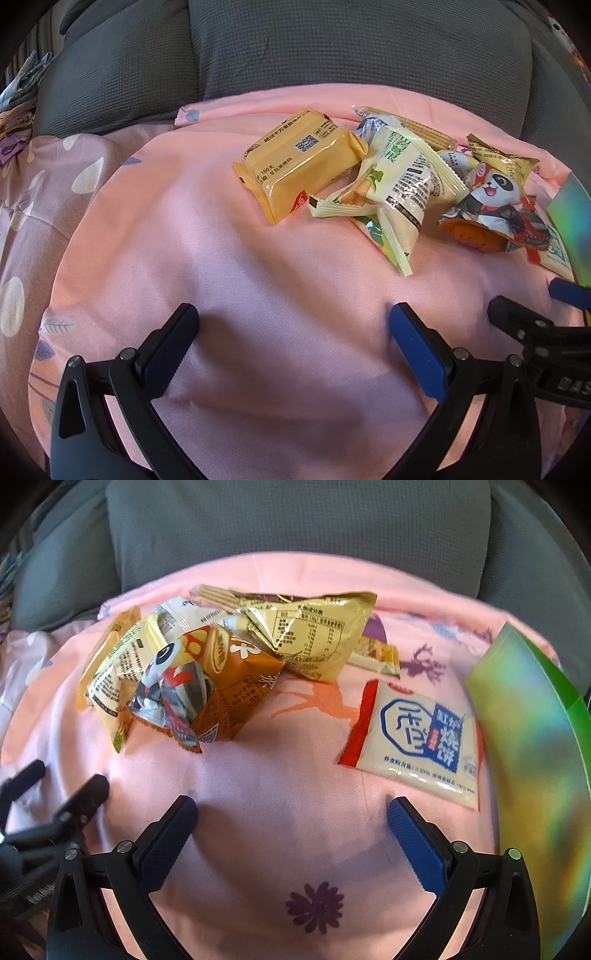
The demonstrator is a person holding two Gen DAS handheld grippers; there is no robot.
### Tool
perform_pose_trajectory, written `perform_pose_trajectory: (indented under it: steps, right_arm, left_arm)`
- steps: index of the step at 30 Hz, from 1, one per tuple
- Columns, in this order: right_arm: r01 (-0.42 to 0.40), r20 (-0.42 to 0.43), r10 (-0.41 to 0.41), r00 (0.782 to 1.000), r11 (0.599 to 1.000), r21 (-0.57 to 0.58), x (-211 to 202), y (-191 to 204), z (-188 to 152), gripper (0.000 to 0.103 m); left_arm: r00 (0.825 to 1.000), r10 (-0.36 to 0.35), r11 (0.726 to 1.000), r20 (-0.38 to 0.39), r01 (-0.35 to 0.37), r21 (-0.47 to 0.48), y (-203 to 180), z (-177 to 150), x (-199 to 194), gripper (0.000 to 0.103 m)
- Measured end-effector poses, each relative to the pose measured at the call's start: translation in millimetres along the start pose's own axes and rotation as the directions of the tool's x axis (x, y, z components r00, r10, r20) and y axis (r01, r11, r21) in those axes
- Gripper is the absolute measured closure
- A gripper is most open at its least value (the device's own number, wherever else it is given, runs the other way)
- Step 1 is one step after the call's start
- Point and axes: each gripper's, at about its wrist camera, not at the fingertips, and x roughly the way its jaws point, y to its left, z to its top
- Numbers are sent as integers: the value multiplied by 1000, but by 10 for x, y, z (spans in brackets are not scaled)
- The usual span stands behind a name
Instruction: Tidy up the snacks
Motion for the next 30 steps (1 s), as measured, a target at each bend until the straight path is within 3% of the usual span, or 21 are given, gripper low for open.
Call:
perform_pose_trajectory:
  steps: [3,5,10,12,13,15,17,22,23,25,26,30]
  right_arm:
    - [-76,-28,76,997,997,19,-115,12,89,1]
    - [-111,-8,111,994,993,28,-293,11,130,1]
    - [-172,87,163,983,979,106,-689,-257,239,1]
    - [-167,84,154,984,971,174,-662,-427,258,2]
    - [-156,79,143,987,969,193,-629,-480,258,4]
    - [-129,47,122,991,965,230,-541,-548,266,26]
    - [-103,2,106,994,961,257,-446,-604,234,34]
    - [24,-30,-16,999,964,265,-336,-680,288,34]
    - [48,-37,-40,999,968,247,-332,-680,314,32]
    - [101,-48,-94,994,974,201,-297,-677,396,18]
    - [111,-45,-104,994,975,194,-286,-674,431,12]
    - [87,-73,-76,994,983,162,-164,-740,562,11]
  left_arm:
    - [996,-21,1000,-82,21,-10,14,96,16,1]
    - [987,-105,994,-123,101,-36,46,176,-45,1]
    - [977,-213,973,-4,212,-96,183,370,-419,1]
    - [968,-251,962,-3,249,-108,205,405,-463,1]
    - [963,-269,957,-7,267,-113,203,411,-469,2]
    - [956,-292,951,-15,288,-112,180,406,-490,7]
    - [951,-308,947,-13,306,-97,108,384,-514,10]
    - [944,-329,943,-30,327,-53,-62,389,-517,15]
    - [943,-331,943,-34,330,-49,-78,380,-518,15]
    - [940,-339,940,-39,337,-48,-78,385,-505,15]
    - [939,-340,940,-44,338,-48,-75,383,-494,15]
    - [937,-344,939,-62,341,-50,-65,381,-464,15]
